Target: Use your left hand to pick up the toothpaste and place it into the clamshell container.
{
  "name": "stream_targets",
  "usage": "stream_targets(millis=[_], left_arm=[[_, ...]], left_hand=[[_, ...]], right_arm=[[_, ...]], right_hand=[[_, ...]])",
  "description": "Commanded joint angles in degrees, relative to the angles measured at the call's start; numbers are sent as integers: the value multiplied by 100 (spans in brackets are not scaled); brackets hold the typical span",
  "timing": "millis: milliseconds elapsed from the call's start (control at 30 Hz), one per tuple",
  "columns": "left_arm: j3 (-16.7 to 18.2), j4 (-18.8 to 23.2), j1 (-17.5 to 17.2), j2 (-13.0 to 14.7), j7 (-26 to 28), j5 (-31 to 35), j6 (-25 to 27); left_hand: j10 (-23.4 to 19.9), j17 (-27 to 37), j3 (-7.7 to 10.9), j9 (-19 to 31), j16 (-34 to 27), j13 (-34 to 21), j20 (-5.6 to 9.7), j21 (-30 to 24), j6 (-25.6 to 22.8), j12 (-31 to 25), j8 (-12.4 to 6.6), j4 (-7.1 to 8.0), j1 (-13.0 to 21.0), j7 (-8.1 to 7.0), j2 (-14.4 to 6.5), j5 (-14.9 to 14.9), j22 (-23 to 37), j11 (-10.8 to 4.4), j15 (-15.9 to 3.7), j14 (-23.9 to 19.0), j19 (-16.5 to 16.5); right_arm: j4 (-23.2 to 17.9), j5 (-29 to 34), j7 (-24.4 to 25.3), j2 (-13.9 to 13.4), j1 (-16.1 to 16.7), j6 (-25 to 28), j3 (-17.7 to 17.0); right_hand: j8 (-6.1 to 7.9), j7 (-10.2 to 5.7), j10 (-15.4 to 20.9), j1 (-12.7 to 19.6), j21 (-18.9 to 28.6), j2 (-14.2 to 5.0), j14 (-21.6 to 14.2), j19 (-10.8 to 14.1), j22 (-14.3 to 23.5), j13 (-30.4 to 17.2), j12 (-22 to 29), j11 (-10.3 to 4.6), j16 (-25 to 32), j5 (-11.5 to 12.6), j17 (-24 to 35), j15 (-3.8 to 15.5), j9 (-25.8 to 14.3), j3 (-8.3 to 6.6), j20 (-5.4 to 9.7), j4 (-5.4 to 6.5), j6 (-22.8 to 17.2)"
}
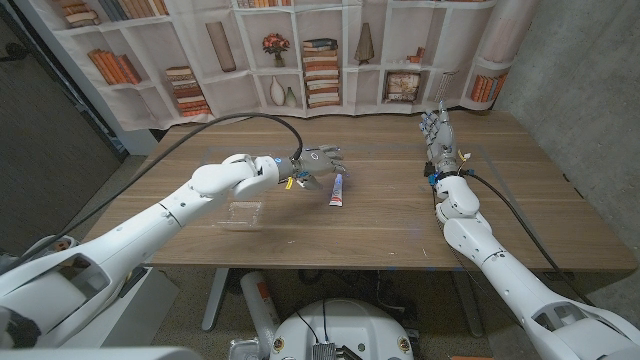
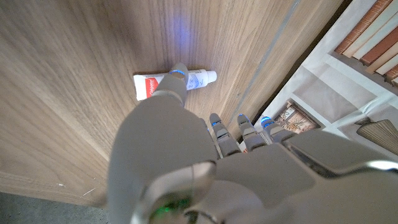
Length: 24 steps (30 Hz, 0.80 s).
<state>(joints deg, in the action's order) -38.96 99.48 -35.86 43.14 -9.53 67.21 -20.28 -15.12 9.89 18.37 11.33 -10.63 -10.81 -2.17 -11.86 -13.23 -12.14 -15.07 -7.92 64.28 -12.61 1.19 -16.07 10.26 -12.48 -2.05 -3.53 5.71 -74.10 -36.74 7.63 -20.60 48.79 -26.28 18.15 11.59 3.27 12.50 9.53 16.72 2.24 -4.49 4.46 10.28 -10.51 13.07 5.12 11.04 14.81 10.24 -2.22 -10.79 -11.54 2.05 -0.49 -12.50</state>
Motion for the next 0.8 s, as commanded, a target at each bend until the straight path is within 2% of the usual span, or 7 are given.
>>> stream_targets(millis=[33,367,800], left_arm=[[-115,22,184,-132,-625,84,22],[-284,-89,417,-265,-934,170,-134],[-406,-278,590,-374,-892,199,-396]], left_hand=[[-117,-1,-53,19,-51,-18,16,-7,-108,-48,-57,3,63,-2,-9,27,26,2,-726,-80,-32],[-176,2,-83,16,-41,-16,16,8,-194,-38,-72,22,59,-4,-16,45,25,2,-726,-94,-3],[-225,4,-121,11,-25,-13,-1,16,-274,-15,-75,39,59,-5,-24,64,24,1,-716,-85,17]], right_arm=[[80,-34,-31,32,-22,-35,-14],[119,-70,-39,63,9,-106,-46],[100,-75,-28,69,28,-141,-66]], right_hand=[[-10,20,58,-3,-21,-62,-64,30,8,-19,-32,-5,-13,-16,21,-1,-15,19,71,3,-41],[-11,19,63,-3,-39,-66,-69,34,9,-20,-33,-5,-14,-17,22,-1,-15,24,64,-1,-43],[-14,16,63,-7,-63,-70,-85,45,10,-21,-37,-12,-12,-18,23,0,-16,34,59,-5,-40]])
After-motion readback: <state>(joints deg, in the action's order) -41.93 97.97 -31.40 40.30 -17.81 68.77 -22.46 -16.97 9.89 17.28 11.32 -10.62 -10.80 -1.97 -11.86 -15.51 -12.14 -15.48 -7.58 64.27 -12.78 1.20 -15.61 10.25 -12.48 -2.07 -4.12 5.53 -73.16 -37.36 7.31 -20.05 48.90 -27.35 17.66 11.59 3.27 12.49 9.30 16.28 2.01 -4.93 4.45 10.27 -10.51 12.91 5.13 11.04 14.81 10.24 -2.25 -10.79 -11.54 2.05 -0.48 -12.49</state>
